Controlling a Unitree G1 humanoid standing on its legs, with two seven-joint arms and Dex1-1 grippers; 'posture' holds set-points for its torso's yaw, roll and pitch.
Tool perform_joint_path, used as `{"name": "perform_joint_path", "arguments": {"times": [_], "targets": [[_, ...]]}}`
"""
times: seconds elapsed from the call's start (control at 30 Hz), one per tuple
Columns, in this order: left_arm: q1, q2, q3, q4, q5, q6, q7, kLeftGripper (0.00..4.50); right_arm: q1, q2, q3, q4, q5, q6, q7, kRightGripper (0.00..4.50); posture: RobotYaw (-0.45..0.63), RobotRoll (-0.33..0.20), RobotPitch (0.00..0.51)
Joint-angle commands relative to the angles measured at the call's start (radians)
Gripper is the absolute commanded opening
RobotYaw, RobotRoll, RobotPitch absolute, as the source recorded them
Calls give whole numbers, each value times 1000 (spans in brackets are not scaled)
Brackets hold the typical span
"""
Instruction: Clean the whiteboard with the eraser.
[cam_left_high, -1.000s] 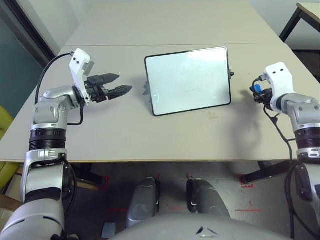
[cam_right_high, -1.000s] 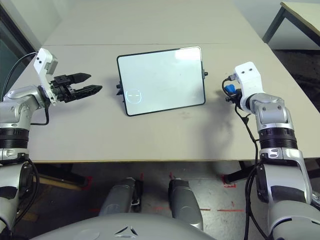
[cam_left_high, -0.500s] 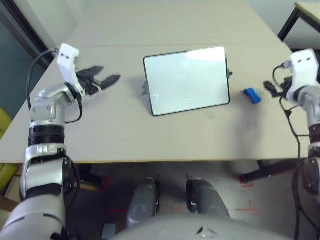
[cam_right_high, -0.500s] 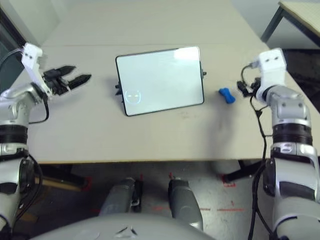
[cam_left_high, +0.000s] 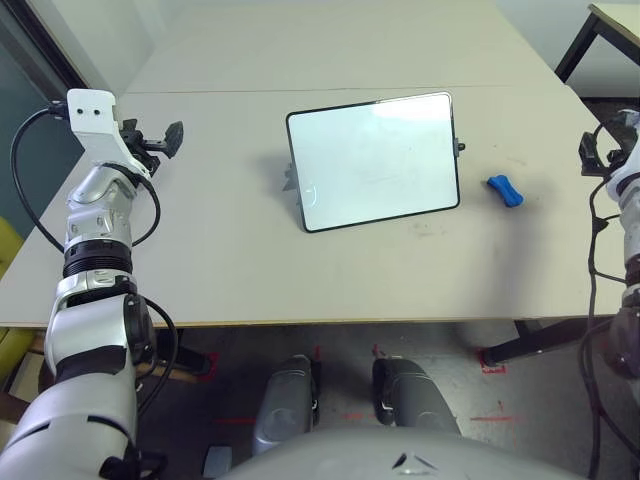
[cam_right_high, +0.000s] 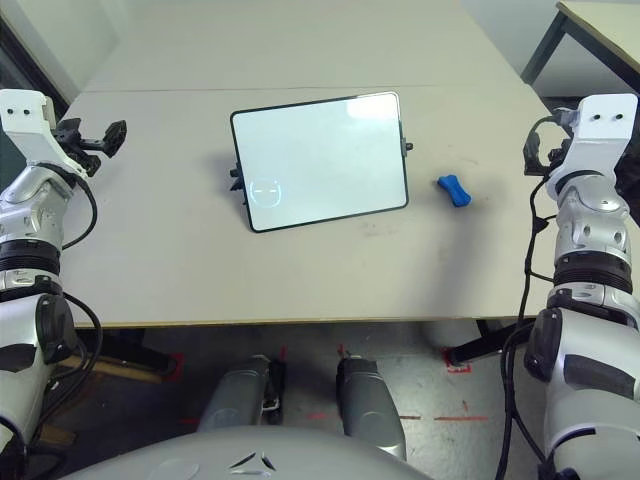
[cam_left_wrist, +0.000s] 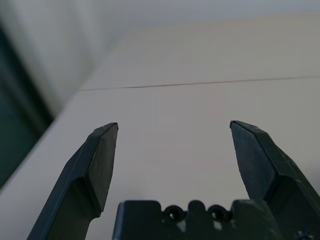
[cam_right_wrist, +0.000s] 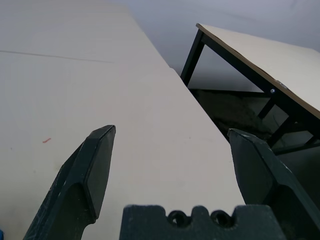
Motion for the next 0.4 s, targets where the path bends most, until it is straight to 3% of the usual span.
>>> {"name": "perform_joint_path", "arguments": {"times": [0.03, 0.4], "targets": [[26, -6, 22, 18, 12, -31, 71, 4500, -14, 1, -4, 42, 10, -25, -21, 4477, 142, 0, 90], [53, -38, 34, 25, 6, -36, 98, 4500, 27, 46, -10, 72, 47, -60, -23, 4477, 146, 0, 98]]}}
